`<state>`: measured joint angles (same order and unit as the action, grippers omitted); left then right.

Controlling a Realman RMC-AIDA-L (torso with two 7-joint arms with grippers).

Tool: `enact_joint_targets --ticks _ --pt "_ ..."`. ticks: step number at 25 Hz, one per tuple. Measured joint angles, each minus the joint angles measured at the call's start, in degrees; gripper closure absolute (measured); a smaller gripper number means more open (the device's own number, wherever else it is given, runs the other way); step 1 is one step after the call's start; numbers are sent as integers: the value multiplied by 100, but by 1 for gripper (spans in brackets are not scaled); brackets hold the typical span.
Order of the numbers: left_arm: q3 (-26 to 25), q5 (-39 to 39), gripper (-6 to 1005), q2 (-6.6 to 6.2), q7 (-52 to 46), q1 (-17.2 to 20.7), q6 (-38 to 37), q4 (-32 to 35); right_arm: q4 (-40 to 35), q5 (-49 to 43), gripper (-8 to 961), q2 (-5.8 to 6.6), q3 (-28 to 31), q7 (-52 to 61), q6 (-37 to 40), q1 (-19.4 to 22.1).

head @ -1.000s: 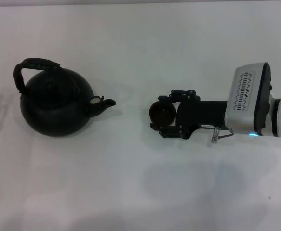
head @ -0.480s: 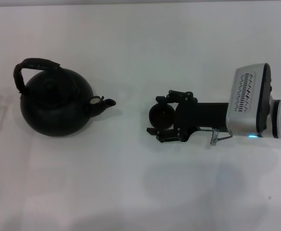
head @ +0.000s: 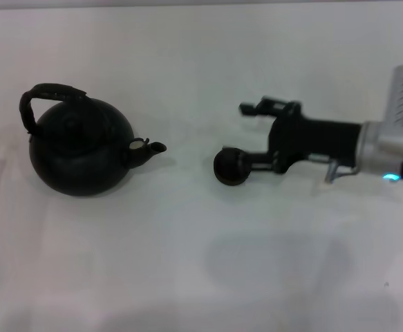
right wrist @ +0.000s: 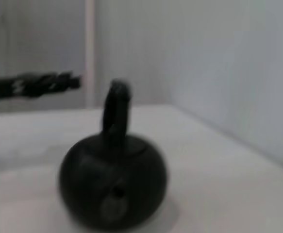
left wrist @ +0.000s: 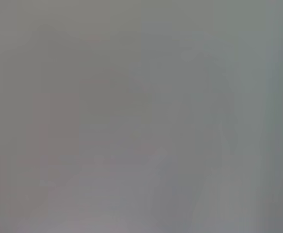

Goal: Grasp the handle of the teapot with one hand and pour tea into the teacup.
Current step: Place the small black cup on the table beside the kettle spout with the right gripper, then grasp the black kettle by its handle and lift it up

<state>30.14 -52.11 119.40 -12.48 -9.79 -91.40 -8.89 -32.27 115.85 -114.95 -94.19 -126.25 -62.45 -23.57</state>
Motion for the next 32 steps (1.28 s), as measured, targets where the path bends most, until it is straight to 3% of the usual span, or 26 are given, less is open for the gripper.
enact_joint_targets --ticks 10,13,21,29,32 --pt "8 -494 230 6 -19 220 -408 -280 29 -10 81 10 2268 -322 -955 679" --pt "9 -809 230 -10 -91 212 -381 -337 34 -11 81 43 2650 -388 -1109 847" --pt "9 -1478 230 -36 -267 1 -4 -307 171 -36 80 120 2787 -550 -1211 942" --pt "-30 -1474 232 -59 -505 -169 175 -227 253 -37 79 123 2792 -663 -1287 993" --pt "-37 -1463 233 -61 -859 -228 359 89 256 -37 82 119 2798 -673 -1287 1002"
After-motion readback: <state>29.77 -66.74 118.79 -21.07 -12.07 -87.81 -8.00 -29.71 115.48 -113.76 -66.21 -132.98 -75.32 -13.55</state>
